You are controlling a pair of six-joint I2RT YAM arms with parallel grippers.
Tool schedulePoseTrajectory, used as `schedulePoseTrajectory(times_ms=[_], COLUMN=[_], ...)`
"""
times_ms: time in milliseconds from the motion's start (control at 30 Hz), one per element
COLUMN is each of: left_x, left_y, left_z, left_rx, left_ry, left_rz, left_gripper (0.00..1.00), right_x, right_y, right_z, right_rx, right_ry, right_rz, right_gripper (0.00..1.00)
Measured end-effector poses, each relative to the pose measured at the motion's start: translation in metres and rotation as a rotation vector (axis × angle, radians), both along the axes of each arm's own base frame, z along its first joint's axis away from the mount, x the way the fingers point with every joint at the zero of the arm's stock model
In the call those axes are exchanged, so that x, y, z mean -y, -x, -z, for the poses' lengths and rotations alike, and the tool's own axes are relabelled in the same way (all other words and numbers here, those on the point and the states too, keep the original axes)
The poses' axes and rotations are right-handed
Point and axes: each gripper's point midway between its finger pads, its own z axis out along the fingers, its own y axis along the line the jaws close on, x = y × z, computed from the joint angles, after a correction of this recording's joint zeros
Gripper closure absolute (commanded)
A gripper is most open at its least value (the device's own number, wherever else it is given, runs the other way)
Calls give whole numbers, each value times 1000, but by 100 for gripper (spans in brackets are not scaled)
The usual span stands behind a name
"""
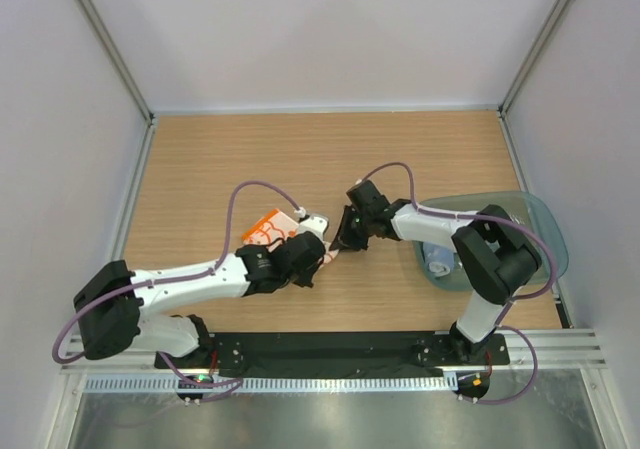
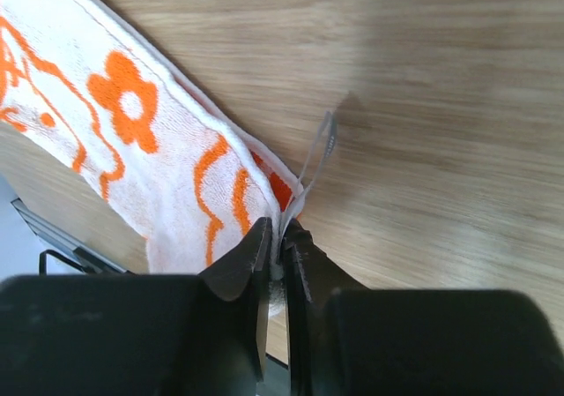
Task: Roll the towels
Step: Roll the towel
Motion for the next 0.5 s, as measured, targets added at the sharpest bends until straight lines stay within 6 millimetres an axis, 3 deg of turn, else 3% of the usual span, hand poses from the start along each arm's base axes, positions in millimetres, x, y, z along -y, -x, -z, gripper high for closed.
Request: schedulePoseTrajectory(times_ms=[200,433,500], left_x=[-2,-3,-5], left_y=[8,15,19], left_z=[10,21,28], left_rx=[-34,-93,-127], left_ry=[52,141,153], left_rz=[-25,-82,-97], left_gripper=[100,100,100], right_x=[0,-3,-1], right_y=[-7,-23,-30], right_z=[-13,-19,-16], right_rx=[11,18,13], right_ry=[18,72,94], right_rz=[-20,-62,-62], right_gripper=[87,76,66])
